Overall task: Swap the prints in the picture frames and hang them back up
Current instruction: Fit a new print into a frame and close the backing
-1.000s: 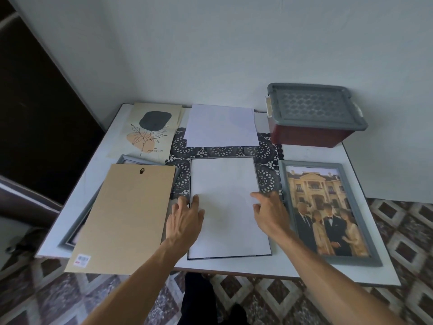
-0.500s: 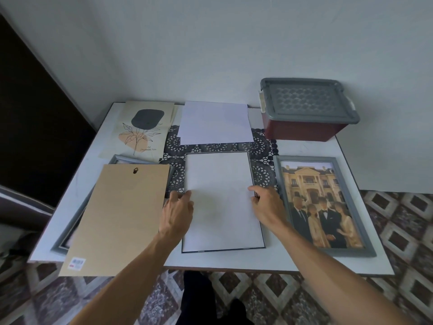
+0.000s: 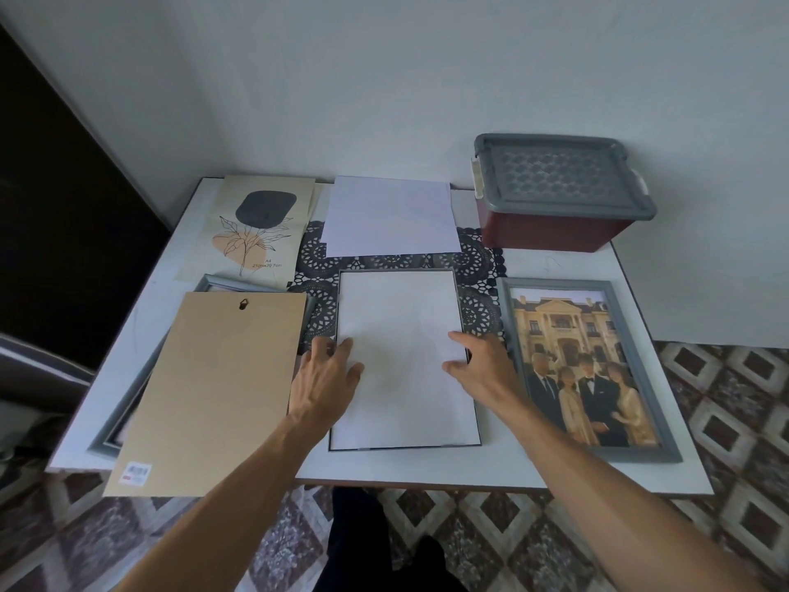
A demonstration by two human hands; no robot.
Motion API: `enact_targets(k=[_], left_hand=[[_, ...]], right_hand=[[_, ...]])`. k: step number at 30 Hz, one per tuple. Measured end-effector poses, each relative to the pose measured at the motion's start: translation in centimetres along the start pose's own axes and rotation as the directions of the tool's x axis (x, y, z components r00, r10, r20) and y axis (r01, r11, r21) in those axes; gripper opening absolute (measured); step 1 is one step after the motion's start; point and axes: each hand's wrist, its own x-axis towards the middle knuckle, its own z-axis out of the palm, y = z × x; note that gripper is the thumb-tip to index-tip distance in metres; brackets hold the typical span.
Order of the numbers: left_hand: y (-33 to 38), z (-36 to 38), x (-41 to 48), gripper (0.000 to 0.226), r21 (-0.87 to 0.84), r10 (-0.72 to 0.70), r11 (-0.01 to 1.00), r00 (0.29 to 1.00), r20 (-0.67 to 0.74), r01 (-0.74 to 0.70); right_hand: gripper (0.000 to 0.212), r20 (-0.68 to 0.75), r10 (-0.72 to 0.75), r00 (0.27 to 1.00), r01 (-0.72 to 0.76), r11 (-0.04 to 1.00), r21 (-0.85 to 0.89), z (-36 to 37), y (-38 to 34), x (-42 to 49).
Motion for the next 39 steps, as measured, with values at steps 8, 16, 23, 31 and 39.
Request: enact_targets(k=[8,16,23,31,39], left_hand=[[-0.7,-0.1,0.0,0.058,0.022,0.055,0.998,0.999,0.002,-0.055],[-1.0,-0.4,0.4,0.063,0.006,0.111,0.994,0.993,0.039,-0.111],[-1.4,-0.1,0.3,0.069,0.071,0.131,0.988,0.988,0.085,-0.138],[-1.3,0.0,0.3,0.069,0.103,0.132,0.985,0.988,0.083,-0.140],[-1.8,-0.7,-0.2,0.051,0.027,0.175,0.984,0.983,-0.058,-0.174]], right_hand=[[0.056,-0.026,0.016,1.000,-0.016,1.000,-0.025,0.0,-0.1,0.0],[0.051,-0.019,0.018,1.000,-0.019,0.999,-0.042,-0.1,-0.1,0.1],[0.056,-0.006,-0.008,1.000,0.007,0.999,-0.054,-0.6,-0.1,-0.1],[0.056,-0.008,-0.001,1.000,0.000,0.996,-0.092,-0.8,-0.8,-0.7],[0.035,-0.216,-0.109,0.970,0.064,0.977,-0.203,-0.8,-2.6,-1.2]])
